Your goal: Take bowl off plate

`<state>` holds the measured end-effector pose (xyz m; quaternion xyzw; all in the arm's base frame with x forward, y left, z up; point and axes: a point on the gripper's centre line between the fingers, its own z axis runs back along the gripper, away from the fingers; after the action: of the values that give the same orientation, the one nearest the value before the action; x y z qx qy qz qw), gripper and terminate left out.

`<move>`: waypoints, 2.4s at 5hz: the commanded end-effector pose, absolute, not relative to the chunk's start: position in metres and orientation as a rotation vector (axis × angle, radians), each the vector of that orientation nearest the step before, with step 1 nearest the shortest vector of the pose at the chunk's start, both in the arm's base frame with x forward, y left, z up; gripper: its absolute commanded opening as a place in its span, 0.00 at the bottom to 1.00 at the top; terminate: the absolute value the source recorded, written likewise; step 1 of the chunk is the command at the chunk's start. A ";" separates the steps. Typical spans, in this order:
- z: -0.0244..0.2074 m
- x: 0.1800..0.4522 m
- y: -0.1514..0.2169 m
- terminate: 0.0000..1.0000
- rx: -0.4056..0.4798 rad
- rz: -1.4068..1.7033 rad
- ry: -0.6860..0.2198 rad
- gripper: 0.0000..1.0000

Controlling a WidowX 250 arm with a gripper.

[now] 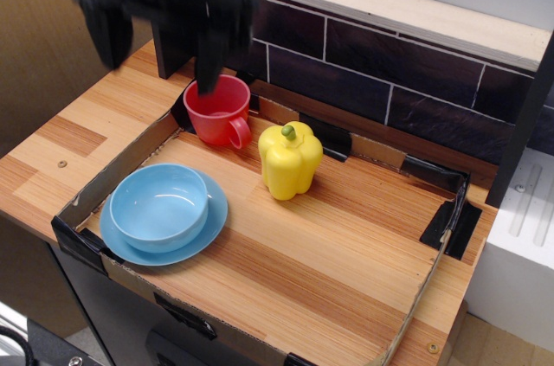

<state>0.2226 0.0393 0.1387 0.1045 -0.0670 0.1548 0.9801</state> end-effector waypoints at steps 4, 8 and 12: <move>0.051 0.220 0.038 0.00 0.121 0.243 -0.147 1.00; 0.026 0.217 0.025 0.00 0.138 0.221 -0.142 0.00; 0.093 0.221 0.002 0.00 0.069 0.291 -0.252 0.00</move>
<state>0.2168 -0.0010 0.0830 0.0348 -0.1072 0.1467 0.9827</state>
